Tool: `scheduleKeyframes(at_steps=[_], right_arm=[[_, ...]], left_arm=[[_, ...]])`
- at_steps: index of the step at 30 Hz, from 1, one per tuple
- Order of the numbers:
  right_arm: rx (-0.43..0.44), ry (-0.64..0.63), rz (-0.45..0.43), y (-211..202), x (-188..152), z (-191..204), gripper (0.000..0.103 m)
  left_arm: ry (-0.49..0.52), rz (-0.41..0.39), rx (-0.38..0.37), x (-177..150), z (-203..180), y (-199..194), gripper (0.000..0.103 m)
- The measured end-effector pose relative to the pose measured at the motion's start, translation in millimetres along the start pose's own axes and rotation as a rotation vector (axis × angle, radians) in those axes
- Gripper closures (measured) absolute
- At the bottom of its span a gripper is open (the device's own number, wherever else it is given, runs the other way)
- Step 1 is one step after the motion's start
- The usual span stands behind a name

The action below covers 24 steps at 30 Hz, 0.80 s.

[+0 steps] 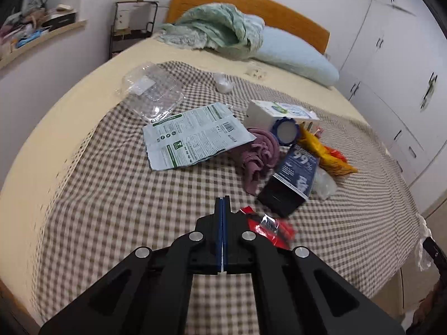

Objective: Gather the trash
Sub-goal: 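Grasp white tissue with right tool while left tool grasps red wrapper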

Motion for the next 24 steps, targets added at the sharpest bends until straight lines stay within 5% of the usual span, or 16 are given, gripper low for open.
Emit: scheduleKeyframes(at_steps=[4, 5, 6, 7, 10, 12, 15, 17, 19, 20, 21, 24], right_arm=[[-0.035, 0.009, -0.007, -32, -13, -19, 0.094], [-0.042, 0.016, -0.004, -36, -17, -24, 0.094], [-0.054, 0.027, 0.007, -38, -22, -31, 0.094], [-0.064, 0.035, 0.014, -40, -26, -36, 0.094], [-0.086, 0.075, 0.036, -42, -41, -52, 0.094], [-0.084, 0.095, 0.045, -44, -49, -55, 0.094], [-0.074, 0.096, 0.061, -41, -55, -51, 0.094], [-0.069, 0.079, 0.071, -37, -57, -46, 0.094], [-0.062, 0.062, 0.073, -37, -60, -43, 0.094], [-0.062, 0.05, 0.073, -37, -60, -42, 0.094], [-0.057, 0.043, 0.072, -37, -60, -42, 0.094], [-0.034, 0.068, 0.082, -34, -64, -47, 0.094]], left_arm=[[0.01, 0.037, -0.048, -27, -22, -7, 0.103], [0.01, 0.062, -0.06, -34, -27, -2, 0.091], [0.005, 0.092, -0.065, -41, -30, 3, 0.052], [-0.017, 0.139, -0.066, -51, -34, 11, 0.035], [-0.141, 0.179, -0.113, -57, -52, 35, 0.028], [-0.259, 0.176, -0.073, -51, -56, 55, 0.013], [-0.379, 0.209, 0.022, -45, -62, 91, 0.013], [-0.374, 0.225, 0.103, -43, -65, 107, 0.013], [-0.322, 0.203, 0.162, -41, -69, 113, 0.033], [-0.279, 0.209, 0.17, -44, -73, 113, 0.057], [-0.254, 0.203, 0.157, -46, -75, 110, 0.067], [-0.237, 0.165, 0.101, -57, -73, 85, 0.082]])
Point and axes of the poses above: each gripper's, at about its wrist camera, not at the fingertips, and y roughly the way its jaws point, z to its left, x to its top, the point moved 8 cm from there along y, roughly the way its jaws point, and after that the axes turned 12 degrees about y, right-handed, at the moved point
